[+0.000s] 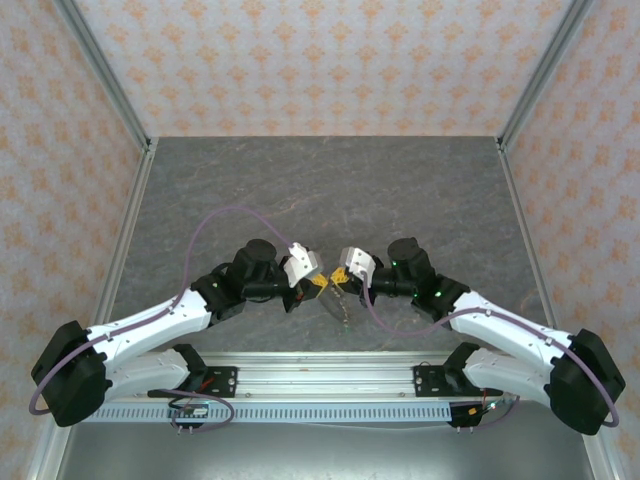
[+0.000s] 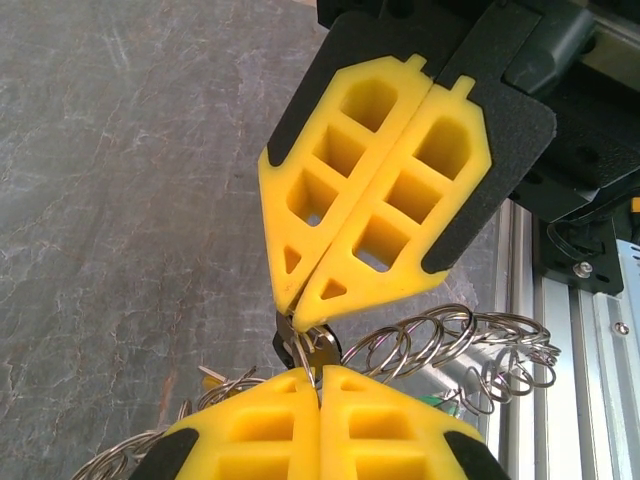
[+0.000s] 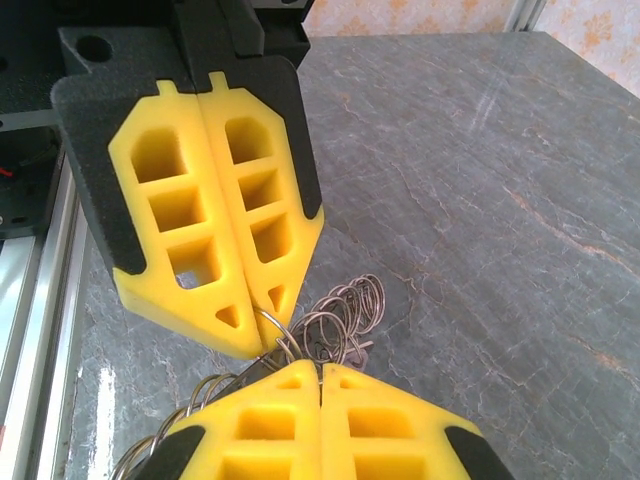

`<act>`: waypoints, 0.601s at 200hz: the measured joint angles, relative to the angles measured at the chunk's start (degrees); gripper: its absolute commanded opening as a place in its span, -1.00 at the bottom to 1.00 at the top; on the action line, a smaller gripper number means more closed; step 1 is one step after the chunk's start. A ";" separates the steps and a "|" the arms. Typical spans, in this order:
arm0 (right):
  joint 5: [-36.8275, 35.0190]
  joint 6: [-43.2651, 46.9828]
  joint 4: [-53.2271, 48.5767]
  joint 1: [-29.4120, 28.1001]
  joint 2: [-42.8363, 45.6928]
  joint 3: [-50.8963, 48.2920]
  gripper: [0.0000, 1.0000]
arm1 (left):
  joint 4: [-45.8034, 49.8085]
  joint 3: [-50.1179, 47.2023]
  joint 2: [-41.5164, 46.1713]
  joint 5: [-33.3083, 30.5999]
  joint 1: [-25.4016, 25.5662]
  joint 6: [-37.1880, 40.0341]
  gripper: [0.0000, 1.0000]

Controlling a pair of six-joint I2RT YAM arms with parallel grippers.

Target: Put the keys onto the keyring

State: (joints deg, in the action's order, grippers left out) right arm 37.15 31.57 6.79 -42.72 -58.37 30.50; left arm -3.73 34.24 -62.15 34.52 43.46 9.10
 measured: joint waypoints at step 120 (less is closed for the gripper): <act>-7.58 3.32 -1.14 0.55 9.77 -2.97 -0.57 | -0.76 -0.59 1.22 2.62 0.07 2.21 -1.00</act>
State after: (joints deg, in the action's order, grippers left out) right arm 29.56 34.89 5.65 -42.17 -48.60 27.53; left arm -4.49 33.65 -60.93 37.15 43.53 11.31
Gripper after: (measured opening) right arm 0.224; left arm 0.040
